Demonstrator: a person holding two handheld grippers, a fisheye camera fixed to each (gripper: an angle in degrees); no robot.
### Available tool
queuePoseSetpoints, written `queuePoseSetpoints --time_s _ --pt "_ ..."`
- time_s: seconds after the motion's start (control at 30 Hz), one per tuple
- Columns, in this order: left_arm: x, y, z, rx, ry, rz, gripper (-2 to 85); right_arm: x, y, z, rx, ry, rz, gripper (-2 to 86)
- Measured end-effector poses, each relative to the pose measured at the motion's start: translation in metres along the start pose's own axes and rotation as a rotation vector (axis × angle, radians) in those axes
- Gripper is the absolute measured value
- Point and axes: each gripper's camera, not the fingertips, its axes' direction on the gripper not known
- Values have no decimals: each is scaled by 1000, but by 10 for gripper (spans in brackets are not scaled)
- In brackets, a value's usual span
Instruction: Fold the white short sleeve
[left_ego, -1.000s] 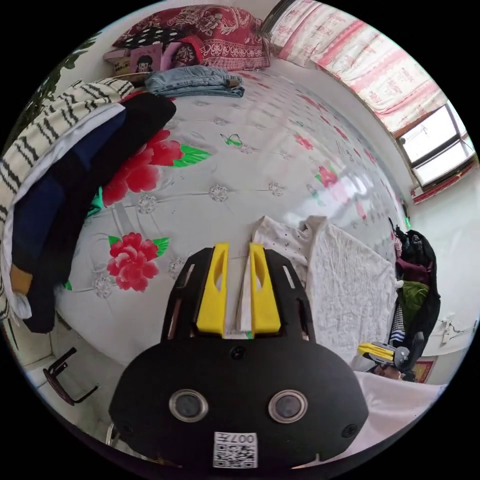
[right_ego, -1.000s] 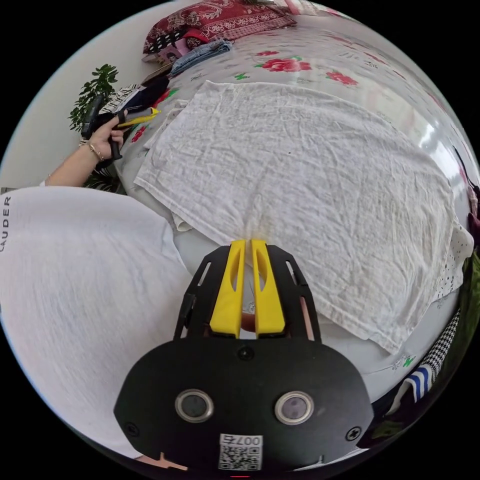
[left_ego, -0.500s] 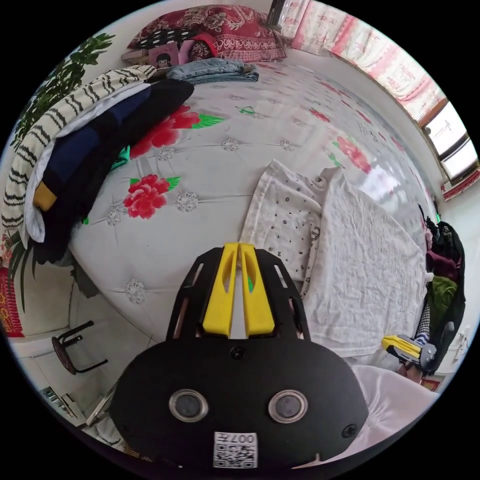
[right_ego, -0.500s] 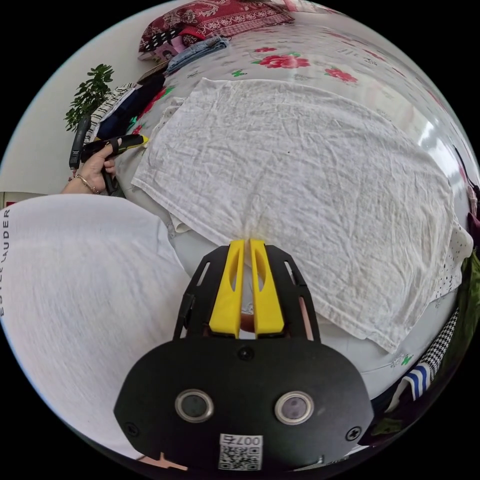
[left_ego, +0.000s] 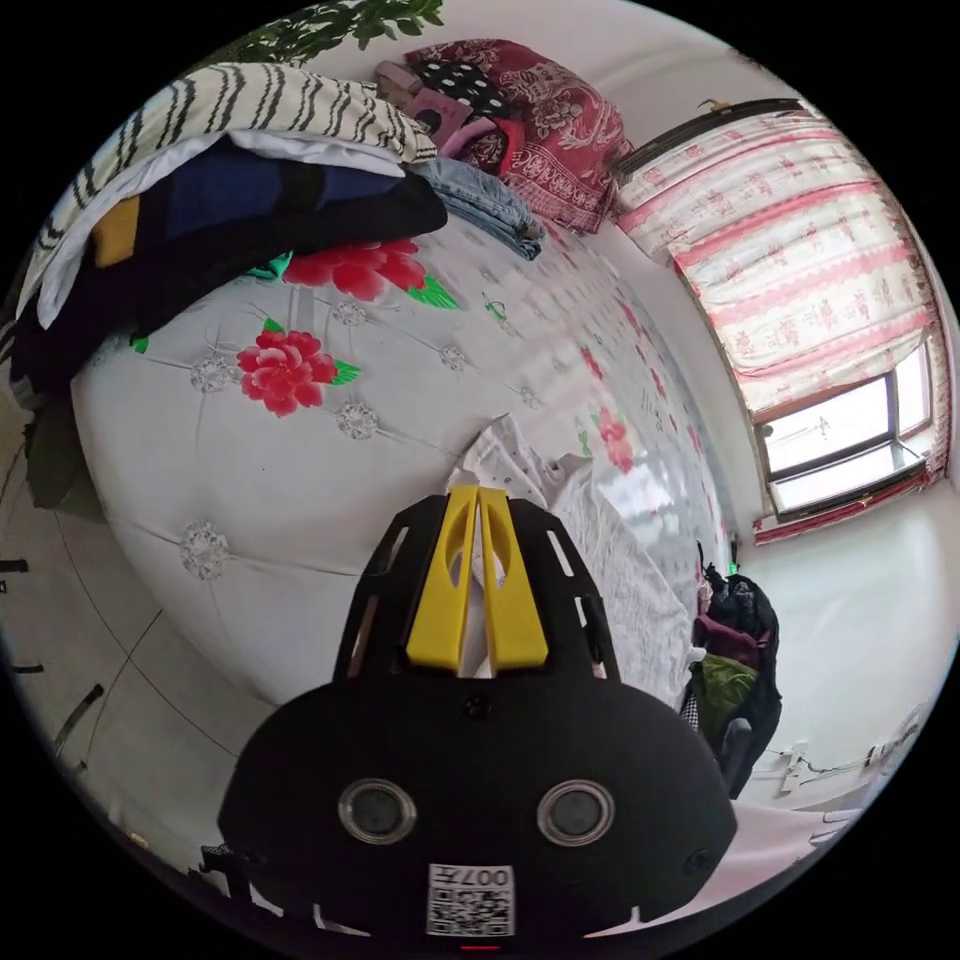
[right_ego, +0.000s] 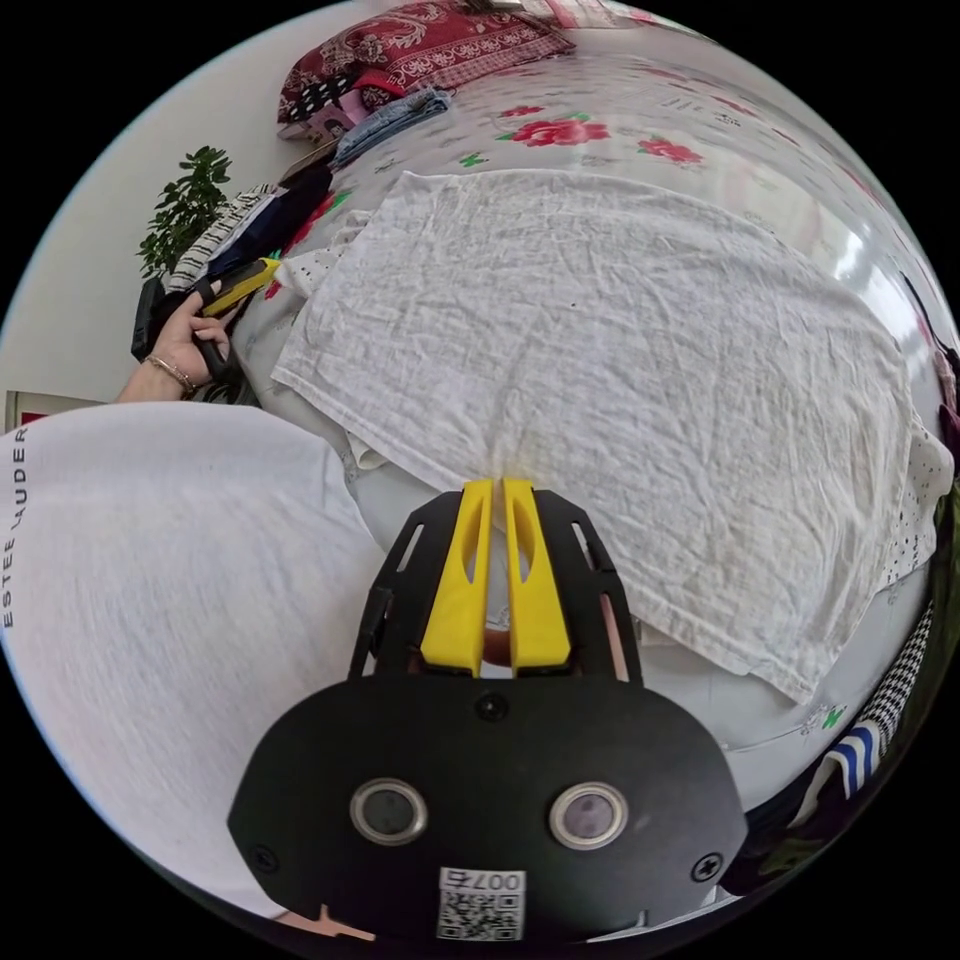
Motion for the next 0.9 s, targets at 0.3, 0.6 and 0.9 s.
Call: queuePoseSetpoints --time_s 0.3,0.6,0.9 --pt "145 8 -2 6 36 700 -8 -5 -2 -7 0 -2 3 0" --pt "188 102 131 -522 -85 1098 87 -10 -3 -28 -14 -36 18 4" --pt "160 76 71 -242 -162 1046 59 -57 -75 -124 178 -33 -183 18"
